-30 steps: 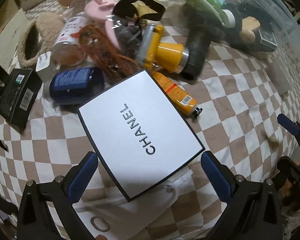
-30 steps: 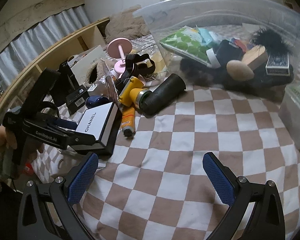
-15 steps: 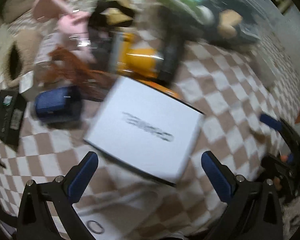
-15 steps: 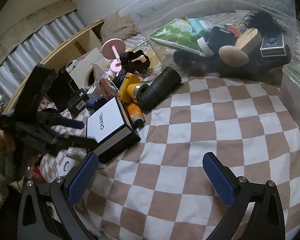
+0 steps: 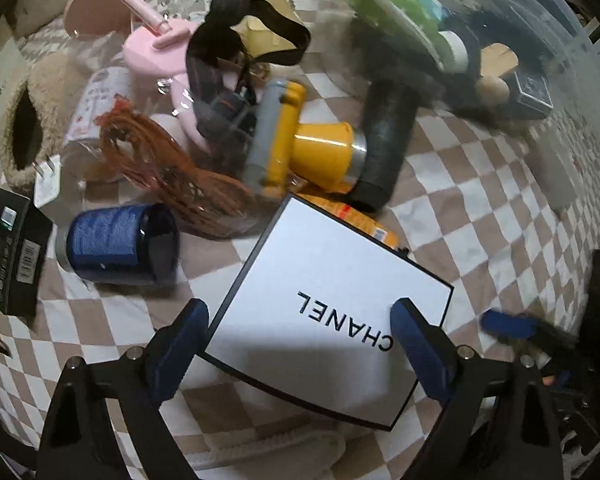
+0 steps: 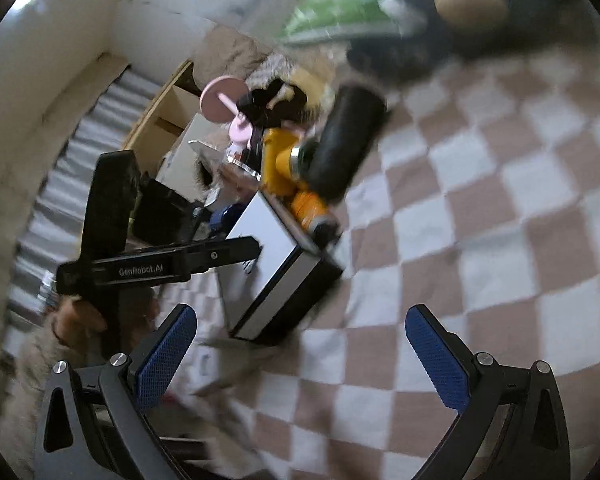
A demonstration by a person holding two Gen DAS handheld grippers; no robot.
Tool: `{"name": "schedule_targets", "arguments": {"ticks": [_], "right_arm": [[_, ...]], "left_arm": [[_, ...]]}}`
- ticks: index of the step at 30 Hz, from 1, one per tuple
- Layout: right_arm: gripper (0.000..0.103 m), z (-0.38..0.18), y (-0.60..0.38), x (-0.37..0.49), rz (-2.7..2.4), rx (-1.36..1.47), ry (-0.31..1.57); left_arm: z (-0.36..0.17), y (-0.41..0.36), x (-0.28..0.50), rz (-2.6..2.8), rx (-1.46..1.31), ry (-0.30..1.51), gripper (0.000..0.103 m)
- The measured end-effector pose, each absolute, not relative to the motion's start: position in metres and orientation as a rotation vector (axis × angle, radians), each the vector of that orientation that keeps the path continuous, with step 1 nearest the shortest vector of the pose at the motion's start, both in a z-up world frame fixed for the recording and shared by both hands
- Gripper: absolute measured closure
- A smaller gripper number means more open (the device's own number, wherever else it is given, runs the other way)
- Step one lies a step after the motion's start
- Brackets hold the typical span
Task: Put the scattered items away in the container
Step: 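Grasp the CHANEL box with the right tool while the left tool holds it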
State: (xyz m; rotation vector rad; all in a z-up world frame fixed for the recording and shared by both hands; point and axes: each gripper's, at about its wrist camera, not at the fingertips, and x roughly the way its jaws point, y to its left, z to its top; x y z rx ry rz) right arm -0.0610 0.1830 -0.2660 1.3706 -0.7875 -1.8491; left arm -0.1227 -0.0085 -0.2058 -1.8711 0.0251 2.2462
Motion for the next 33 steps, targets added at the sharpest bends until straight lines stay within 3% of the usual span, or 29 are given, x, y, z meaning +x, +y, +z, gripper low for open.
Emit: {"name": "schedule_targets", "arguments": {"ticks": [6,13,25,33], "right_arm": [[0.000,-0.274,0.185,-0.060,-1.755,1.439,-0.887],[0.000,-0.281,0.214,-0.064,-1.679,1.473,-1.142],[0.000,-0.300,0.196,-0.084,-1.666,1.601,-1.133],[0.042,-0.289,0.208,-0.076,-1.611,1.527,-1.172]], "left_arm": [[-0.206,0.010,-0.105,2.147,-1.824,0.066,0.012],[-0.208,0.042,-0.086,2.030,-1.746,0.128,0.012],[-0.214,0.077,-0.062,1.951,-1.663,0.309,0.006],[-0.213,0.069,-0.066,1.964,-1.677,0.257,0.002]]}}
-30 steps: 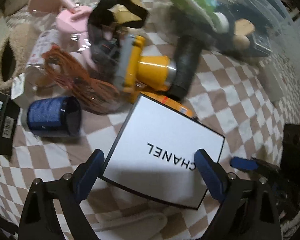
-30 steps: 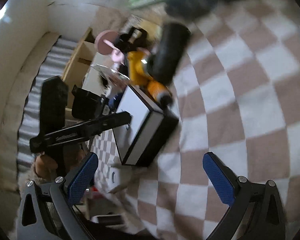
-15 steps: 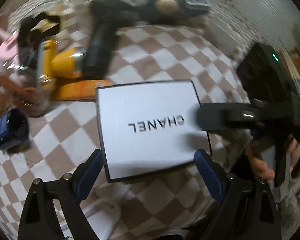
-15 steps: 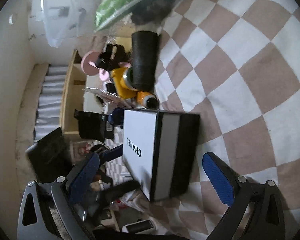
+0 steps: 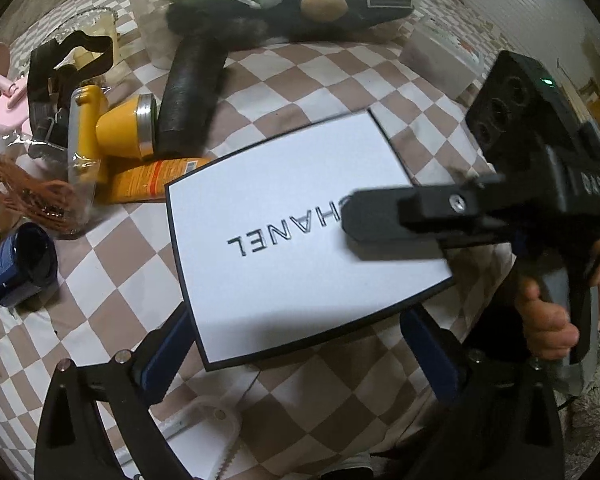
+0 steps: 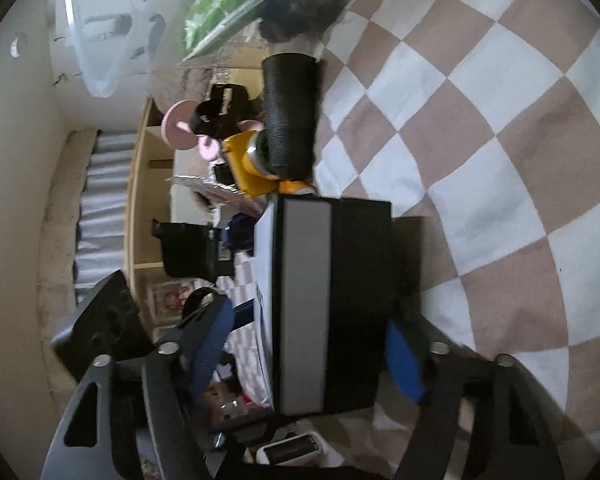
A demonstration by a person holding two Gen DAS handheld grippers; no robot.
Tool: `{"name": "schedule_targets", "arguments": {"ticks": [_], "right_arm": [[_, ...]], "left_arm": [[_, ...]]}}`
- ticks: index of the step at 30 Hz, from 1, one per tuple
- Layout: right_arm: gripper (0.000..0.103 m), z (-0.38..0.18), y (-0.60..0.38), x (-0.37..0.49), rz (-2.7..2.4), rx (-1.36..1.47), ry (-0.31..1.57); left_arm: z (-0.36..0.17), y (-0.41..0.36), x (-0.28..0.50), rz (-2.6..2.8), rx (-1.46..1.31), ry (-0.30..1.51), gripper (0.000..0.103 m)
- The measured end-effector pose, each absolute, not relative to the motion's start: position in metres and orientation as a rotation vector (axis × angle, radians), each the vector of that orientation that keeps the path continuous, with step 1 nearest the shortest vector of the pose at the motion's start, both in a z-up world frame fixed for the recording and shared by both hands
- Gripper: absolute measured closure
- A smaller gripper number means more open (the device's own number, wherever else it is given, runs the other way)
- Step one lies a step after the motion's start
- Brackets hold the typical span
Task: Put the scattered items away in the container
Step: 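Grasp the CHANEL box with the right tool while the left tool holds it, then open the left tool and carry the CHANEL box with the right tool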
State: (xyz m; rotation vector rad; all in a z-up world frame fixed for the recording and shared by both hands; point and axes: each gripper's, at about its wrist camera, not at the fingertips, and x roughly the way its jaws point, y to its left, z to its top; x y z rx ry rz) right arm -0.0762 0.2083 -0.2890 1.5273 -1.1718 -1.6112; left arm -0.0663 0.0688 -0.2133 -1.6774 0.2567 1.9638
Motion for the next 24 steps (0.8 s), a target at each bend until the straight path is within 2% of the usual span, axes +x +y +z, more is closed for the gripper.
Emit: {"name": "schedule_targets", "arguments": {"ticks": [2,5,8,20,24], "right_arm": [[0.049,-0.279,0.203,-0.072,-1.622,1.507,-1.120],[0.050,-0.272,0.189,-0.070,-1.672,1.504,-1.028],[0.050,-0.280,0.185,-0.070,-1.652,1.526,-1.058],[0.052,-0.263,0.224,-0.073,-1.702,1.433,-1.216],[0.052,-0.262,0.235,-0.076,-1.684,1.409,-1.295]], "left_arm": [[-0.212,0.070,-0.064,1.973,-1.669,0.281,0.000],[-0.219,0.070,-0.062,1.988,-1.684,0.371,0.000],[-0.220,0.074,-0.054,2.031,-1.612,0.518,0.000],[-0.203,0.102,0.007,2.225,-0.963,1.332,0.000],[-0.198,0.109,0.017,2.245,-0.783,1.484,0.000]]}}
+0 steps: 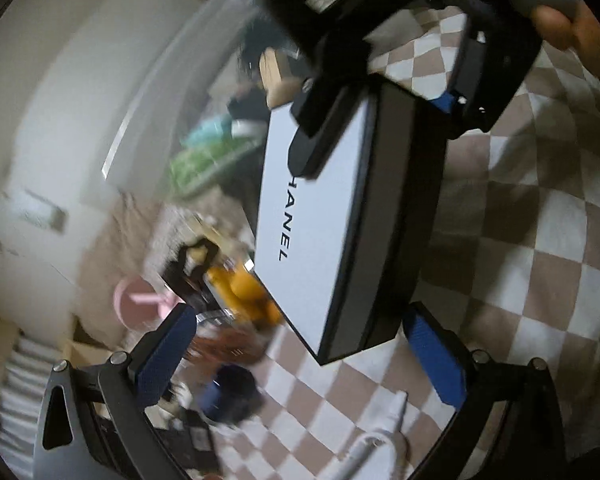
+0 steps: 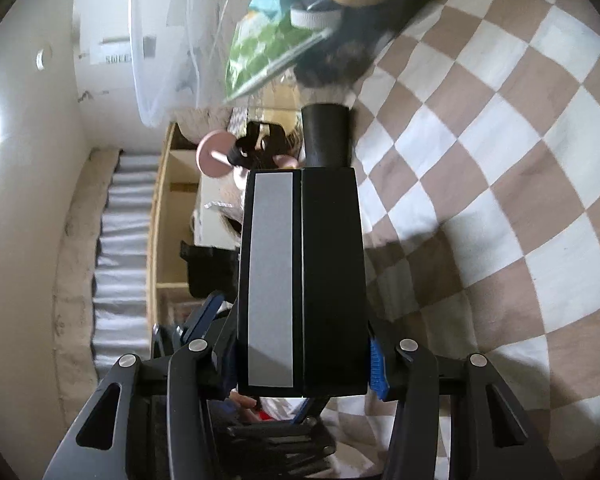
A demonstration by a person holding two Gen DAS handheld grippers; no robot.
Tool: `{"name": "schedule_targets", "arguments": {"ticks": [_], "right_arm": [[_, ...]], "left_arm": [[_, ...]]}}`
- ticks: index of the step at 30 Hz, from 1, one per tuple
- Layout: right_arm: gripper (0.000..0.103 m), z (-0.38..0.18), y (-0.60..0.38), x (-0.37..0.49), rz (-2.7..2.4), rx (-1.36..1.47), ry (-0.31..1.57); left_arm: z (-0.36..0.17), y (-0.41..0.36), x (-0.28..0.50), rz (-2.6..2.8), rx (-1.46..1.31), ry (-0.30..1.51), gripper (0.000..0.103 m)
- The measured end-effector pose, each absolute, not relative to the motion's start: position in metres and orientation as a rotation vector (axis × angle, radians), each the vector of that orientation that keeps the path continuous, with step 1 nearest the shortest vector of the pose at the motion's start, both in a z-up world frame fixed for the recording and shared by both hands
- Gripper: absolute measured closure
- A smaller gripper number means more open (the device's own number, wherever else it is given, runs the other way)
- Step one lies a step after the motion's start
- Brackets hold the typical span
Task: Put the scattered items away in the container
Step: 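Open the left tool and carry the CHANEL box with the right tool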
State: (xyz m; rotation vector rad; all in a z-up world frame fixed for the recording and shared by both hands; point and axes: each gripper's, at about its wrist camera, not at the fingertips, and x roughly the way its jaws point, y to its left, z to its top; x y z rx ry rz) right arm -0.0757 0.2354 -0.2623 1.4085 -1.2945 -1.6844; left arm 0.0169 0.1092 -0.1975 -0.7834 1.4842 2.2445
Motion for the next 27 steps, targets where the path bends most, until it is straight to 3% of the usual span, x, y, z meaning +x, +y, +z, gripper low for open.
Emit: {"name": "schedule_targets", "arguments": {"ticks": [7,12,17,27], "right_arm": [[0.052,-0.270,0.255,-0.074,-1.612,1.400,-1.458],[0.052,-0.271,0.255,-0.074,-1.543,1.390,-1.512],[0.052,-0.272,0.250,-0.075,-1.505,1.400,-1.520],[0.052,-0.287,0.243,-0.079,-1.439,1.464,-1.523]], "left_arm": [[-0.193,0.126,0.027,2.227,-0.585,1.590,0.001],[-0.206,0.134,0.033,2.132,-0.496,1.703,0.032],[-0.222,0.134,0.038,2.031,-0.386,1.859,0.048],[-0.238,0.123,0.036,1.898,-0.239,2.013,0.048]]}}
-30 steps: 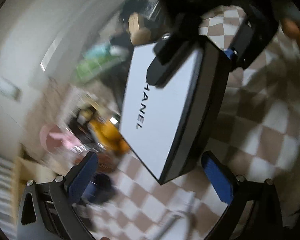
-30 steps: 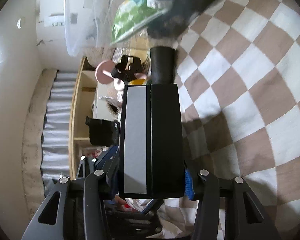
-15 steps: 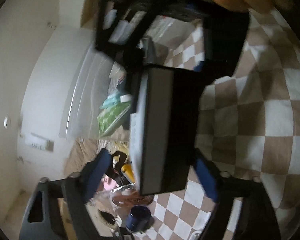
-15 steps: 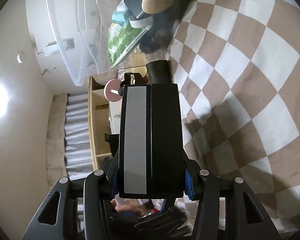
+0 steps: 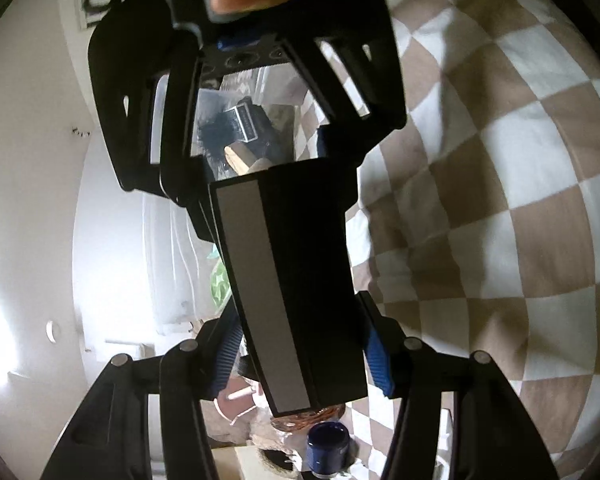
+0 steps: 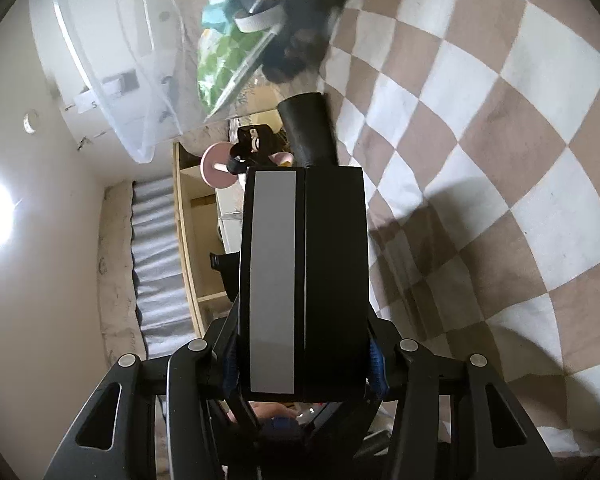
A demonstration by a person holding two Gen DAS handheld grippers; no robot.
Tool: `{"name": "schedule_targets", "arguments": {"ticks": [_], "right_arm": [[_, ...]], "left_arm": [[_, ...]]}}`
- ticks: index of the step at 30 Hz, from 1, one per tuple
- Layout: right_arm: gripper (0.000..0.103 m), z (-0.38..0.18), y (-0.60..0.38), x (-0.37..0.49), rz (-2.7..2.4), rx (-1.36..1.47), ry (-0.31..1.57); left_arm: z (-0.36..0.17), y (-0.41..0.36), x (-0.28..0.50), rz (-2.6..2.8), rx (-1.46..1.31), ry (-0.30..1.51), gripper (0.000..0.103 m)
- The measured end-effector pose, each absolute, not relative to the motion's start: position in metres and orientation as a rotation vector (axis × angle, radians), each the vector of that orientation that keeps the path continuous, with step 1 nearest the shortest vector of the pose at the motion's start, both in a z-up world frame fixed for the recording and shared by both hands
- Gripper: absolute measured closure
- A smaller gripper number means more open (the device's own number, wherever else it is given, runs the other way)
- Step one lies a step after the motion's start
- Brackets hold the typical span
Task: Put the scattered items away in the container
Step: 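Open the left tool and carry the CHANEL box with the right tool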
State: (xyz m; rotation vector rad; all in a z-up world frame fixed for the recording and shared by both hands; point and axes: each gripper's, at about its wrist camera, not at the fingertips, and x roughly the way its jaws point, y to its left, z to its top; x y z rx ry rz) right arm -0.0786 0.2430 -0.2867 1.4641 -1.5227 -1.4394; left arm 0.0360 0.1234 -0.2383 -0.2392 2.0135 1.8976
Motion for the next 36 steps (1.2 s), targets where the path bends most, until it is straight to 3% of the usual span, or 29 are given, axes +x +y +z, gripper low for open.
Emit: {"name": "schedule_targets", "arguments": {"ticks": [7,13,15,18,28,30,36], "right_arm": [[0.051,-0.285,0.243,-0.083,-1.467,1.460,-1.503],[0.052,-0.249,0.253,-0.091,-1.560,1.347,-1.425],[0.052,-0.234,0.257,-0.093,-1.597,1.309,-1.395],[0.052,-0.211,0.264,-0.097,-1.626,1.248,-1.371],[0.052,-0.146,0.295,-0.114,-1.833,1.128,-1.266],[0.052,-0.134,0.298,-0.118,-1.881,1.112,-1.210],[0.052,-0.090,0.316,-0.136,-1.928,1.001,-1.150]], "left_arm": [[-0.232,0.125,0.024,1.875,-0.165,2.052,0.048],[-0.208,0.136,0.002,1.963,-0.030,2.051,0.044],[-0.202,0.139,-0.005,1.985,0.013,2.053,0.018],[-0.190,0.146,-0.016,2.023,0.049,2.018,0.011],[-0.143,0.154,-0.005,2.325,0.011,1.696,0.008],[-0.126,0.154,-0.008,2.384,0.005,1.624,0.000],[-0.081,0.148,-0.013,2.573,-0.176,1.305,0.000]]}}
